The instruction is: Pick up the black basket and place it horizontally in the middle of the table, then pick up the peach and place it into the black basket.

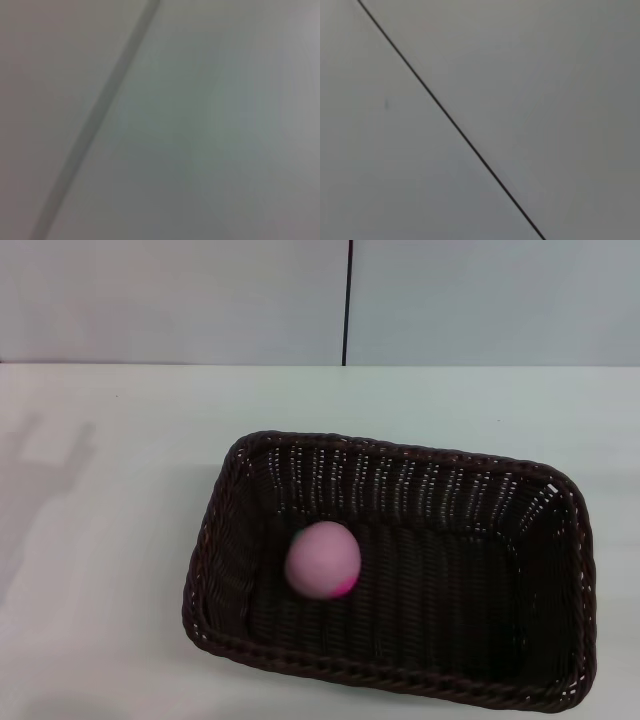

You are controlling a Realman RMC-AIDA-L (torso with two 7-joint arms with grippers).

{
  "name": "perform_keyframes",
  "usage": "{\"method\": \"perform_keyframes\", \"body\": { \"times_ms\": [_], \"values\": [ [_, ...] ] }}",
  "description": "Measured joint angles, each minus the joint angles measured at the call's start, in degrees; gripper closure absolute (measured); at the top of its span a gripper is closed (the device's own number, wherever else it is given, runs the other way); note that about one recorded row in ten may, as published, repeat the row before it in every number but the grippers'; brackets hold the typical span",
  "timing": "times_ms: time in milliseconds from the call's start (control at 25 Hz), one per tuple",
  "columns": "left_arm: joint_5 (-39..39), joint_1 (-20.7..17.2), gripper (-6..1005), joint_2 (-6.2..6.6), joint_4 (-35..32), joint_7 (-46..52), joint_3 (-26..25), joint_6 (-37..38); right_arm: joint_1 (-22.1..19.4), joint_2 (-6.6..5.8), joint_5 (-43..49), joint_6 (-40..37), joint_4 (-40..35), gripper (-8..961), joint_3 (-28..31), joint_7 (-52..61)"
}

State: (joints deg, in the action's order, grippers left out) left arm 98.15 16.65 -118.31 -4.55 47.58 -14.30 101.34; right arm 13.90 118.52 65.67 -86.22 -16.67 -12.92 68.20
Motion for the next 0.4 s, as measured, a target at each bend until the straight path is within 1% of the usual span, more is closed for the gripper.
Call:
{"method": "perform_keyframes", "body": {
  "times_ms": [40, 120, 160, 200, 240, 320, 400],
  "values": [
    [0.0, 0.0, 137, 0.00, 0.0, 0.0, 0.0, 0.0, 0.0, 0.00, 0.0, 0.0, 0.0, 530, 0.0, 0.0],
    [0.0, -0.8, 138, -0.11, 3.6, -5.8, -4.4, 0.0, 0.0, 0.04, 0.0, 0.0, 0.1, 530, 0.5, 0.0],
    [0.0, -0.8, 138, -0.11, 3.6, -5.8, -4.4, 0.0, 0.0, 0.04, 0.0, 0.0, 0.2, 530, 1.0, 0.0],
    [0.0, -1.6, 138, -0.14, 6.4, -10.8, -7.1, 0.1, 0.1, 0.08, 0.0, 0.0, 0.6, 530, 1.9, 0.0],
    [0.0, -1.6, 138, -0.14, 6.4, -10.8, -7.1, 0.1, 0.1, 0.08, 0.0, 0.0, 0.6, 530, 1.9, 0.0],
    [0.2, -1.9, 138, -0.17, 7.9, -14.7, -8.1, 0.3, 0.2, 0.12, 0.0, 0.0, 1.4, 530, 3.5, -0.1],
    [0.2, -1.8, 138, -0.17, 8.0, -15.2, -8.4, 0.3, 0.3, 0.13, 0.0, 0.0, 2.2, 530, 4.9, -0.8]
  ]
}}
